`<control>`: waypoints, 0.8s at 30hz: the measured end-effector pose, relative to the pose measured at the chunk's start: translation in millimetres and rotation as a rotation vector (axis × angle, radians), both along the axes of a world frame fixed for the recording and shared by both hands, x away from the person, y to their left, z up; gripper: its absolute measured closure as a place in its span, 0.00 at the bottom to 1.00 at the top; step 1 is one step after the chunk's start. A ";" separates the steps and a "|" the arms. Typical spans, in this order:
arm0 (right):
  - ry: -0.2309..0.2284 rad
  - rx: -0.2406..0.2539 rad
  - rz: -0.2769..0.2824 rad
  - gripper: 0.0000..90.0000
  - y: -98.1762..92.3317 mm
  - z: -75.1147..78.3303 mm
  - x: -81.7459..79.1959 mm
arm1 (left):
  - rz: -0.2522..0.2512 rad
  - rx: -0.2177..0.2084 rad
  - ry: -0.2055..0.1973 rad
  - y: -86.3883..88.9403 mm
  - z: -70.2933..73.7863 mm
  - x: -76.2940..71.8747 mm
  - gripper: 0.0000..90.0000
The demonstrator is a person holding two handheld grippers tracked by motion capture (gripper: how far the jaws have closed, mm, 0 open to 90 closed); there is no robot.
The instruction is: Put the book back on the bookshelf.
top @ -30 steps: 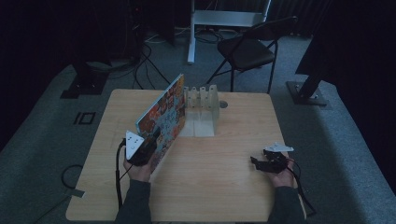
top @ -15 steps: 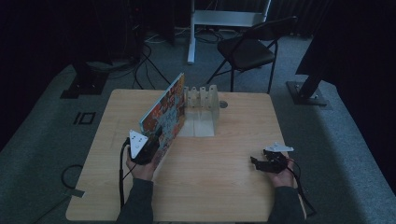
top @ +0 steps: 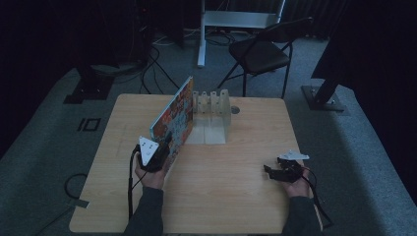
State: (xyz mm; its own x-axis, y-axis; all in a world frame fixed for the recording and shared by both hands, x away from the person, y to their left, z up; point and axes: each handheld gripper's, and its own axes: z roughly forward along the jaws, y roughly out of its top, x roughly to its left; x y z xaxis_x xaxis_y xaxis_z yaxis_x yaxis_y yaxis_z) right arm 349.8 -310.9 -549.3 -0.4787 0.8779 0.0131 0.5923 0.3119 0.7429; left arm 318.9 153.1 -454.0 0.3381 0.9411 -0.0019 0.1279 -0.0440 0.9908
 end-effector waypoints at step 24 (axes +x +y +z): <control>0.001 0.001 0.004 0.29 -0.3 0.0 0.3 | 0.042 -0.006 -0.011 -9.7 -4.2 8.1 0.90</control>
State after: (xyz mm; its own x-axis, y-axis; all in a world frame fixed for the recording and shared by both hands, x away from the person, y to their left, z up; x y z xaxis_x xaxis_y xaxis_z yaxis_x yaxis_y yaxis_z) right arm 350.1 -311.2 -549.3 -0.4824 0.8758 0.0147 0.5915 0.3133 0.7429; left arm 327.0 143.4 -458.2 0.2984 0.9544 -0.0046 0.1188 -0.0324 0.9924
